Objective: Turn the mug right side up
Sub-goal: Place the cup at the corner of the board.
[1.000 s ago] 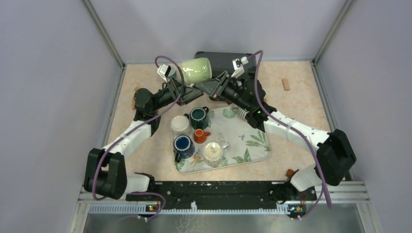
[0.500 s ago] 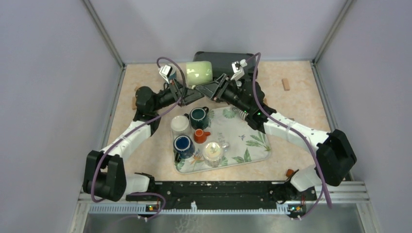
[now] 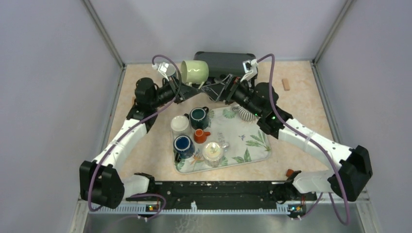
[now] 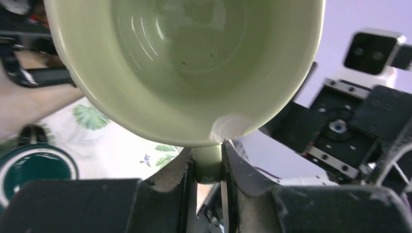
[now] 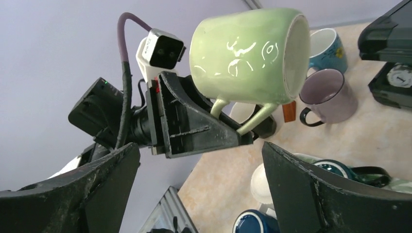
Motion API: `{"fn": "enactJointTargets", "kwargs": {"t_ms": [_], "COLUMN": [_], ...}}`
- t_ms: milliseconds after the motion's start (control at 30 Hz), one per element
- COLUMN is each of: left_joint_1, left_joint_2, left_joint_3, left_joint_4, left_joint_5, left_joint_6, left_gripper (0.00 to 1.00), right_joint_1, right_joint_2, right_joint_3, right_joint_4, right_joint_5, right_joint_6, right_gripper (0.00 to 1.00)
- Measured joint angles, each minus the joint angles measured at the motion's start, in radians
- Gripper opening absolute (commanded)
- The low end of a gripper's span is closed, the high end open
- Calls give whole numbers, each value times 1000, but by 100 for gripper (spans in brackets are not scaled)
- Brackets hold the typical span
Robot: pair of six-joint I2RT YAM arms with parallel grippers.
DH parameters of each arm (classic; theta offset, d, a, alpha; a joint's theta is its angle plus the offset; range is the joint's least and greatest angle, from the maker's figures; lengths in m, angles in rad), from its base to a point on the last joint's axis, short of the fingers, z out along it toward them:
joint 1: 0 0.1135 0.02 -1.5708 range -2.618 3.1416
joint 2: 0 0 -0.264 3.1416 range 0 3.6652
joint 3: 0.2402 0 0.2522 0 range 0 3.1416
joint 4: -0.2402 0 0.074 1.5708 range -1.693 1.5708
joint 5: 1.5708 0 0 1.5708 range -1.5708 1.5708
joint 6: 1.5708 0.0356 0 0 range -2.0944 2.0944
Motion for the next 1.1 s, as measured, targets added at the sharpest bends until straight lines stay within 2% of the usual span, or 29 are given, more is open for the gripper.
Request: {"fn": "enactJointTargets", "kwargs": {"t_ms": [133, 367, 467, 733, 1100], "left_joint_1": [0, 8, 14, 22, 23], "left_joint_2": [-39, -113, -143, -216, -367], "left_joint_3": [61, 189, 206, 203, 120], "left_joint_4": [-188, -514, -606, -822, -1049], "left_joint_5": [-117, -409, -526, -737, -988], "left_joint_6": [133, 357, 427, 506, 480], "left_gripper": [0, 0, 0, 0, 0], "right_joint_1": [0, 0, 0, 0, 0], "right_joint_2": [-72, -145, -161, -191, -196], "right_joint_3": [-7, -12, -13, -21, -28], "right_joint_4": [-92, -267, -332, -441, -479], "right_joint_5": [38, 83, 89, 89, 57], "right_joint_6": [-53, -147, -178, -237, -285], "right_gripper": [99, 99, 99, 99, 99]}}
